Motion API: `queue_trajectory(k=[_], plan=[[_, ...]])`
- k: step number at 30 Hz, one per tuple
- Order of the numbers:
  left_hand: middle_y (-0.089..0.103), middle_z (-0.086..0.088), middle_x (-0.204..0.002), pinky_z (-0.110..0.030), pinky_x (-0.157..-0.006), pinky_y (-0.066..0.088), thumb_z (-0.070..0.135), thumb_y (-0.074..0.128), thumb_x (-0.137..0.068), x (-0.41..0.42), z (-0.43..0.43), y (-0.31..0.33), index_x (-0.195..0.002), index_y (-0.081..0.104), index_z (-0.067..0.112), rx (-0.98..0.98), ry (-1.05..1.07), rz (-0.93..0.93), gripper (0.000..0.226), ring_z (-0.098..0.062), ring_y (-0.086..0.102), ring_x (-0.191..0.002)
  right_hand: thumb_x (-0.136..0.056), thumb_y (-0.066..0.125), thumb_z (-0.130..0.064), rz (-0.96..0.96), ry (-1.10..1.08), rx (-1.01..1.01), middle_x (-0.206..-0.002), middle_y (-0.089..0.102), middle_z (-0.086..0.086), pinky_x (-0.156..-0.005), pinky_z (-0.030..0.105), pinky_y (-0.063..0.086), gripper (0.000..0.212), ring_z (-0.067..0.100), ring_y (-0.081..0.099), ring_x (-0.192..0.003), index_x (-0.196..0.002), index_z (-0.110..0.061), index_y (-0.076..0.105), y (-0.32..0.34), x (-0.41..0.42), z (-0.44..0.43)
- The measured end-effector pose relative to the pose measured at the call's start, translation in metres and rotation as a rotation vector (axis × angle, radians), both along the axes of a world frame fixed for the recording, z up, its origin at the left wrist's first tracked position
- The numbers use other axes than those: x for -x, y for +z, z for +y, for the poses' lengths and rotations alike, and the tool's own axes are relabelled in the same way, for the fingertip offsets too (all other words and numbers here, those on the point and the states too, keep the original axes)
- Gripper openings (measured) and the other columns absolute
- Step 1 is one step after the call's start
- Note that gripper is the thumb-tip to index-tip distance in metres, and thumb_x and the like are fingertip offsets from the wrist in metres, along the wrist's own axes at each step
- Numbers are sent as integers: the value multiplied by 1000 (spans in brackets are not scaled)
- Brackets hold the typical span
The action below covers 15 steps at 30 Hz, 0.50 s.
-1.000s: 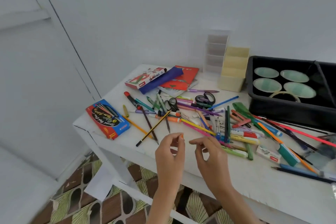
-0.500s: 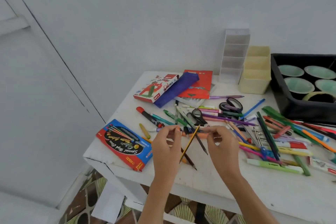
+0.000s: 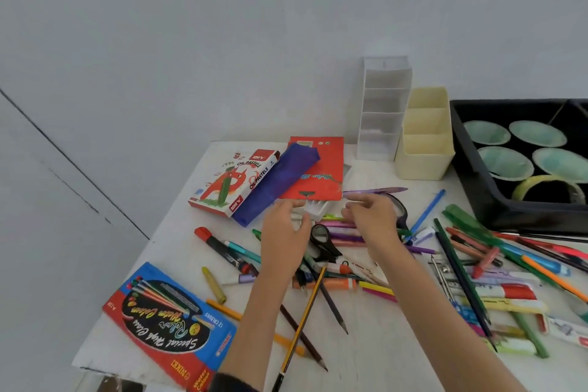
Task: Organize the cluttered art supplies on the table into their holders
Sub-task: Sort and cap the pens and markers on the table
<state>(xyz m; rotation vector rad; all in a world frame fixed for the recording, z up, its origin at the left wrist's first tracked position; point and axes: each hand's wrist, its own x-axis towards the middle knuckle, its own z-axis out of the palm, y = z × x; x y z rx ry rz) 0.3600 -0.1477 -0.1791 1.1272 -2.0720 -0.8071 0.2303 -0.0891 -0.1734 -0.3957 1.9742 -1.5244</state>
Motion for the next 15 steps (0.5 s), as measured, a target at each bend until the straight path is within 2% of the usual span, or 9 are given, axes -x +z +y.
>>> queue_trajectory(k=[3,5,8,9,11,13,15], plan=[[59,3,-105,-26,-86,36,27,68,-81,15,-18,-9,-100,65,16,111,-76,-195,22,-16,45,-100,-80,58,7,-121,83,7,-89,69,16,-88,47,53,21,29,66,-89,-90,-8,67,4,5,-17],[59,4,-104,-29,-84,35,34,70,-78,22,-24,-13,-100,67,19,176,-110,-315,26,-17,45,-99,-83,56,6,-195,84,13,-90,67,14,-85,41,55,22,30,66,-94,-101,-5,63,3,7,-25],[61,4,-103,-26,-75,23,32,68,-82,28,-29,-16,-97,67,19,277,-120,-370,20,-18,47,-98,-86,52,7,-279,48,68,-93,65,15,-74,30,56,28,24,66,-81,-111,-5,57,5,10,-33],[62,3,-100,-26,-74,22,29,67,-83,29,-31,-16,-95,67,18,301,-130,-355,16,-19,50,-97,-85,51,8,-305,28,98,-94,65,18,-74,29,55,29,23,64,-79,-111,-6,56,6,11,-34],[64,-1,-93,-29,-74,31,21,68,-82,31,-33,-16,-88,67,13,303,-161,-281,10,-22,56,-89,-85,50,10,-333,9,151,-90,65,18,-75,28,54,29,21,62,-78,-107,-8,55,10,16,-34],[62,-2,-91,-30,-75,41,15,67,-83,33,-33,-13,-87,64,10,240,-157,-181,7,-20,56,-88,-84,50,8,-319,10,157,-87,62,13,-73,27,51,31,19,58,-78,-108,-11,55,11,20,-34],[58,2,-90,-25,-79,41,13,64,-84,33,-30,-4,-88,61,11,156,-123,-54,5,-16,53,-91,-85,49,6,-303,-40,153,-86,60,10,-71,27,47,34,17,53,-77,-113,-13,53,11,24,-34]])
